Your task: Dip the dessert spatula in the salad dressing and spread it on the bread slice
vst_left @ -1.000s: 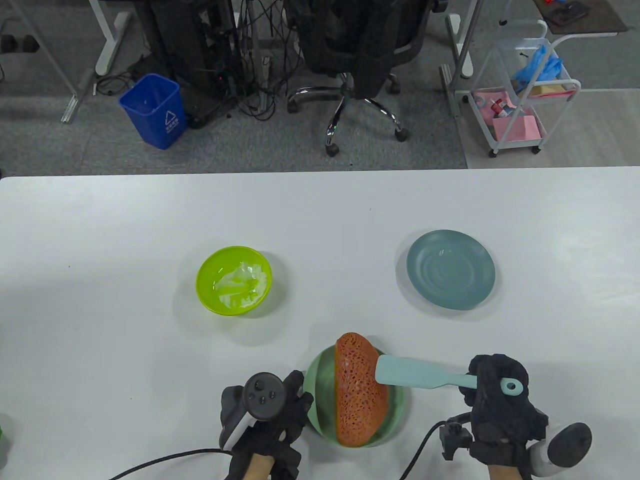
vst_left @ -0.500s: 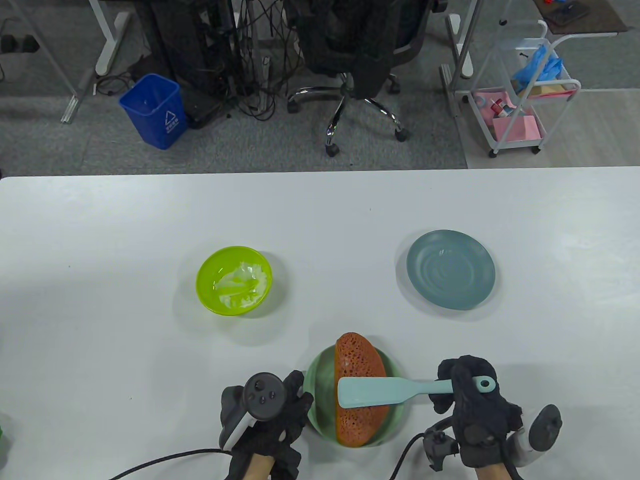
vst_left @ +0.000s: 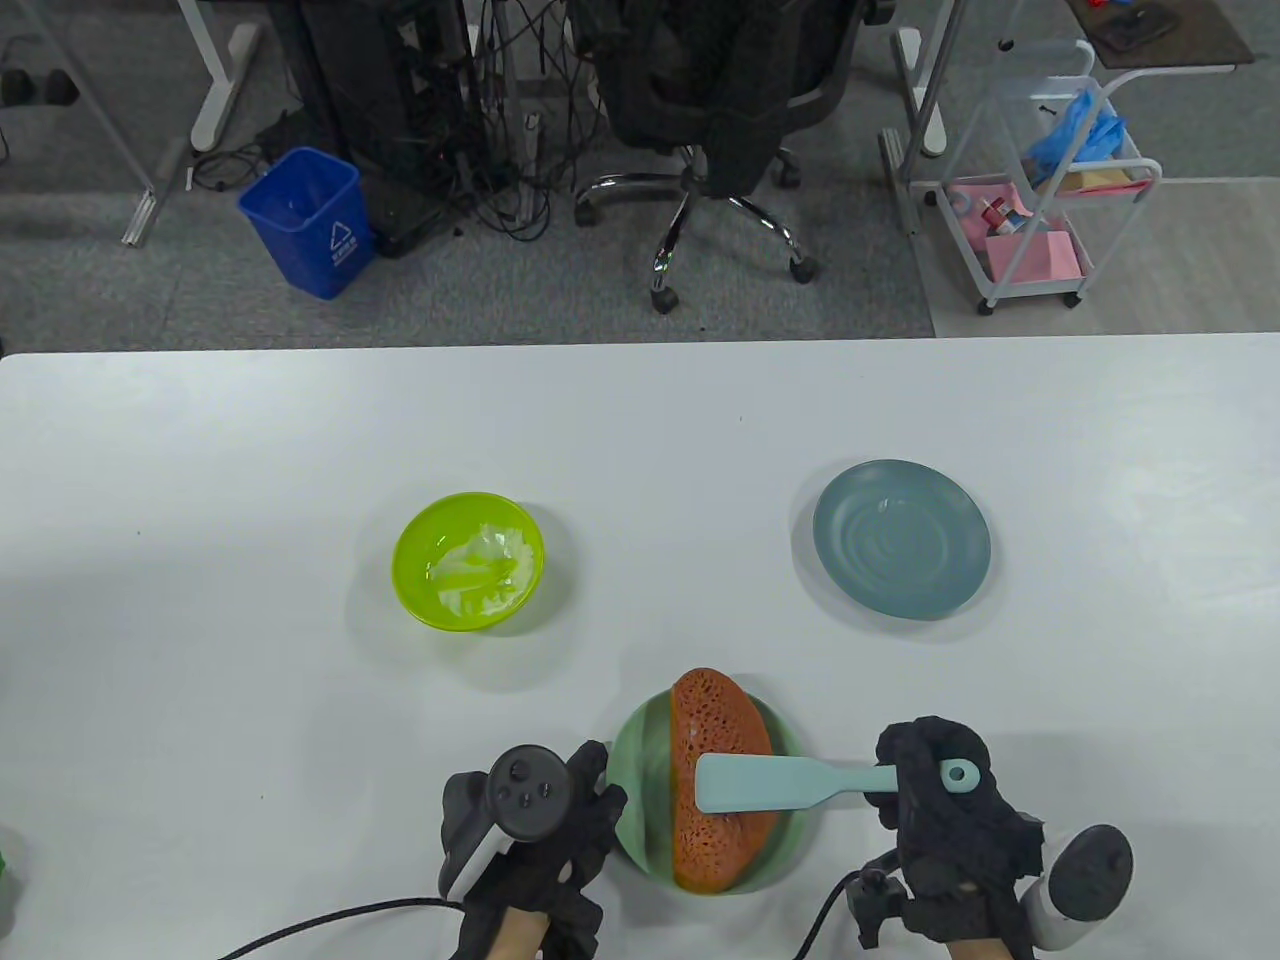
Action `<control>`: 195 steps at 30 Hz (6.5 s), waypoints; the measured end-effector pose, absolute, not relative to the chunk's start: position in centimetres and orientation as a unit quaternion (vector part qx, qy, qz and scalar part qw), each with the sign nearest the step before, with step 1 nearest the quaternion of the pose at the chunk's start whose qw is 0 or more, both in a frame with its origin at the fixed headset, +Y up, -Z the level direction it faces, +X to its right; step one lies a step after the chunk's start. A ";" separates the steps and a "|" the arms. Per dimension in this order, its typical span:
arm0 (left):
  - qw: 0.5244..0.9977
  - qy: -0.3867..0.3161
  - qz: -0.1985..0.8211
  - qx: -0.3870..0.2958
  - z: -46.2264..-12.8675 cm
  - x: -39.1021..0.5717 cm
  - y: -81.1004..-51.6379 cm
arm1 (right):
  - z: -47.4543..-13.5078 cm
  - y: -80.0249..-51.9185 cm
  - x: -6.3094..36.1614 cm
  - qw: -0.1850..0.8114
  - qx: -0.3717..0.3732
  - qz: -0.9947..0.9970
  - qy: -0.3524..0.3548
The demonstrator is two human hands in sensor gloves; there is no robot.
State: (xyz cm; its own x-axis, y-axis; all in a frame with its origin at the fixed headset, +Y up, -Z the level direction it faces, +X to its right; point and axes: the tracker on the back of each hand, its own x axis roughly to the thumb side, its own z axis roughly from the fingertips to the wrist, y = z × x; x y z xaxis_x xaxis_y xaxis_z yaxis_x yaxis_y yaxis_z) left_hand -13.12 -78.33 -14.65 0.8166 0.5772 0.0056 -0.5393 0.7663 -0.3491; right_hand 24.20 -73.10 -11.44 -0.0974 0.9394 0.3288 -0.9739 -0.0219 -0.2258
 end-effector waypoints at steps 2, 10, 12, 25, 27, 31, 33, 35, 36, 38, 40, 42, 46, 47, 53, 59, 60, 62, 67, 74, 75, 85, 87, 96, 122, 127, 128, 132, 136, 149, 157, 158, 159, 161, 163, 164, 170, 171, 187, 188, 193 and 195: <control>0.938 -0.056 0.298 -0.168 -14.6 -13.1 -78.3 | -11.3 -72.8 24.4 0.660 0.046 0.719 -0.213; 0.937 -0.056 0.300 -0.169 -14.6 -13.1 -78.4 | -11.3 -72.8 25.9 0.673 0.023 0.702 -0.233; 0.937 -0.056 0.301 -0.170 -14.6 -13.1 -78.4 | -11.3 -72.8 26.3 0.678 0.015 0.696 -0.237; 0.937 -0.056 0.301 -0.169 -14.6 -13.1 -78.4 | -11.0 -72.6 27.2 0.672 -0.010 0.695 -0.257; 0.937 -0.056 0.302 -0.169 -14.6 -13.2 -78.4 | -11.0 -72.7 27.1 0.671 -0.009 0.695 -0.259; 0.937 -0.056 0.302 -0.169 -14.6 -13.2 -78.4 | -10.9 -72.8 27.1 0.676 -0.013 0.688 -0.263; 0.937 -0.056 0.302 -0.169 -14.6 -13.2 -78.4 | -10.9 -72.9 27.2 0.686 -0.016 0.677 -0.268; 0.937 -0.056 0.302 -0.169 -14.6 -13.2 -78.4 | -11.0 -73.1 27.1 0.700 -0.016 0.660 -0.271; 0.937 -0.056 0.302 -0.169 -14.6 -13.2 -78.4 | -10.9 -73.1 27.0 0.704 -0.016 0.655 -0.274; 0.936 -0.056 0.302 -0.169 -14.6 -13.2 -78.4 | -11.0 -73.2 26.7 0.710 -0.007 0.648 -0.275; 0.936 -0.056 0.303 -0.169 -14.6 -13.2 -78.4 | -11.0 -73.2 26.5 0.712 0.003 0.648 -0.271; 0.937 -0.056 0.302 -0.169 -14.6 -13.2 -78.4 | -11.0 -73.5 26.1 0.722 0.006 0.641 -0.261; 0.936 -0.056 0.302 -0.169 -14.6 -13.2 -78.4 | -11.3 -74.0 25.3 0.736 0.015 0.636 -0.233; 0.936 -0.056 0.302 -0.169 -14.6 -13.2 -78.4 | -11.5 -74.2 25.1 0.736 0.017 0.640 -0.222; 0.936 -0.056 0.303 -0.170 -14.6 -13.2 -78.4 | -11.8 -74.7 24.1 0.708 0.030 0.679 -0.193; 0.936 -0.056 0.303 -0.170 -14.6 -13.2 -78.4 | -11.6 -74.3 24.4 0.701 0.024 0.684 -0.203; 0.936 -0.056 0.303 -0.170 -14.6 -13.2 -78.4 | -11.5 -74.2 24.6 0.700 0.021 0.685 -0.204; 0.936 -0.056 0.304 -0.171 -14.6 -13.2 -78.4 | -11.5 -74.0 24.8 0.699 0.021 0.685 -0.205; 0.935 -0.056 0.306 -0.171 -14.6 -13.2 -78.4 | -11.3 -73.5 25.2 0.687 0.017 0.693 -0.219; 0.935 -0.056 0.305 -0.171 -14.6 -13.2 -78.4 | -11.0 -73.2 26.5 0.681 -0.001 0.691 -0.242; 0.935 -0.056 0.305 -0.171 -14.6 -13.2 -78.4 | -11.0 -73.2 26.6 0.682 -0.004 0.690 -0.245; 0.935 -0.056 0.305 -0.171 -14.6 -13.2 -78.4 | -11.0 -73.0 27.3 0.678 -0.012 0.691 -0.252; 0.935 -0.056 0.305 -0.171 -14.6 -13.2 -78.4 | -11.0 -73.1 27.1 0.672 -0.012 0.696 -0.254; 0.936 -0.056 0.303 -0.169 -14.6 -13.3 -78.4 | -10.9 -73.4 27.2 0.684 -0.022 0.680 -0.264; 0.937 -0.056 0.301 -0.171 -14.6 -13.1 -78.4 | -13.3 -76.6 24.8 0.745 -0.013 0.650 -0.150; 0.936 -0.056 0.302 -0.172 -14.6 -13.1 -78.4 | -12.7 -75.8 25.3 0.734 -0.023 0.655 -0.178; 0.936 -0.056 0.302 -0.172 -14.6 -13.1 -78.4 | -12.5 -75.6 25.5 0.733 -0.024 0.655 -0.182; 0.936 -0.056 0.302 -0.171 -14.6 -13.1 -78.4 | -12.0 -74.8 26.1 0.722 -0.026 0.660 -0.208; 0.936 -0.056 0.302 -0.171 -14.5 -13.1 -78.4 | -11.5 -74.4 26.5 0.709 -0.037 0.663 -0.237; 0.936 -0.056 0.303 -0.170 -14.5 -13.2 -78.4 | -11.4 -74.4 26.8 0.721 -0.044 0.643 -0.254; 0.936 -0.057 0.303 -0.170 -14.5 -13.2 -78.4 | -11.7 -74.7 26.1 0.731 -0.023 0.638 -0.241; 0.936 -0.058 0.303 -0.170 -14.5 -13.2 -78.4 | -11.8 -74.7 25.9 0.734 -0.017 0.637 -0.232; 0.936 -0.058 0.303 -0.170 -14.5 -13.2 -78.4 | -11.8 -74.8 25.7 0.740 -0.010 0.636 -0.220; 0.936 -0.058 0.303 -0.170 -14.5 -13.2 -78.4 | -11.9 -74.9 25.4 0.747 0.000 0.634 -0.201; 0.936 -0.058 0.303 -0.170 -14.5 -13.2 -78.4 | -12.0 -75.0 25.0 0.744 0.009 0.641 -0.188; 0.936 -0.058 0.303 -0.170 -14.5 -13.2 -78.4 | -12.0 -75.0 24.9 0.740 0.010 0.646 -0.187; 0.936 -0.058 0.303 -0.170 -14.5 -13.2 -78.4 | -12.0 -74.8 24.6 0.719 0.018 0.669 -0.185; 0.936 -0.058 0.303 -0.170 -14.5 -13.2 -78.4 | -11.9 -74.7 24.6 0.714 0.019 0.674 -0.188; 0.936 -0.058 0.303 -0.170 -14.5 -13.2 -78.4 | -10.7 -72.9 26.7 0.677 -0.012 0.690 -0.257; 0.936 -0.058 0.303 -0.170 -14.5 -13.2 -78.4 | -10.7 -72.8 26.8 0.675 -0.013 0.690 -0.260; 0.936 -0.058 0.303 -0.170 -14.5 -13.2 -78.4 | -10.5 -72.6 27.1 0.670 -0.018 0.691 -0.271; 0.936 -0.058 0.303 -0.170 -14.5 -13.2 -78.4 | -10.5 -72.6 27.1 0.670 -0.018 0.691 -0.271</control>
